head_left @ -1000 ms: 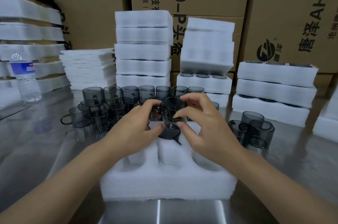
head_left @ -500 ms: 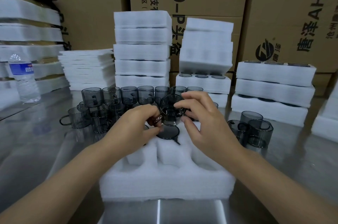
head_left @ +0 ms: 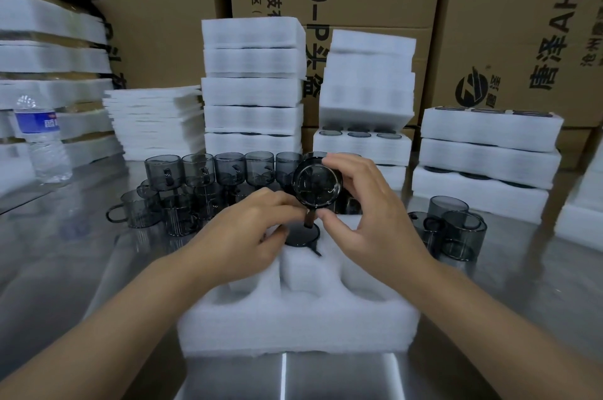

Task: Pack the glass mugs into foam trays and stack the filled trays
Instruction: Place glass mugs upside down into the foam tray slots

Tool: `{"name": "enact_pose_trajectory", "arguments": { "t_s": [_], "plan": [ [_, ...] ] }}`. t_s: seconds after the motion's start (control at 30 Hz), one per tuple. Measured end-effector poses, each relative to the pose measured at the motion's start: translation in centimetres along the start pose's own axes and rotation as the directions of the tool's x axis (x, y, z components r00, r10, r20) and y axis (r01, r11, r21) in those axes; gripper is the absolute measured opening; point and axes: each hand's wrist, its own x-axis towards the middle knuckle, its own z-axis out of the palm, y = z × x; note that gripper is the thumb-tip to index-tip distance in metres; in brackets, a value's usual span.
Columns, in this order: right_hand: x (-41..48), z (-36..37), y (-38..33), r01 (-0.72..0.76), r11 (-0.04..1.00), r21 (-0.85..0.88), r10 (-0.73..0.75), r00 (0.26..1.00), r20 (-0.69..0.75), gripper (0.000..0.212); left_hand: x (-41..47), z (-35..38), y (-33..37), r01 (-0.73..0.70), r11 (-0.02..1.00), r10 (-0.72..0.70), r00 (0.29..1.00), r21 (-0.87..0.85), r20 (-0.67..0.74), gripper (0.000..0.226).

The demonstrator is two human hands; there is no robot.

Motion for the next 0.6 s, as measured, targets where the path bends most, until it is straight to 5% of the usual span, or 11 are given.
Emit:
{"name": "enact_pose_trajectory", "arguments": {
  "t_s": [0.6],
  "plan": [
    [0.04,-0.10,-0.11,-0.090,0.996,0.023,0.090,0.996,-0.023,0.062,-0.24,0.10,0.08,-0.043,0.999,0.045,0.997,-0.029,0.058,0.052]
  ]
}}
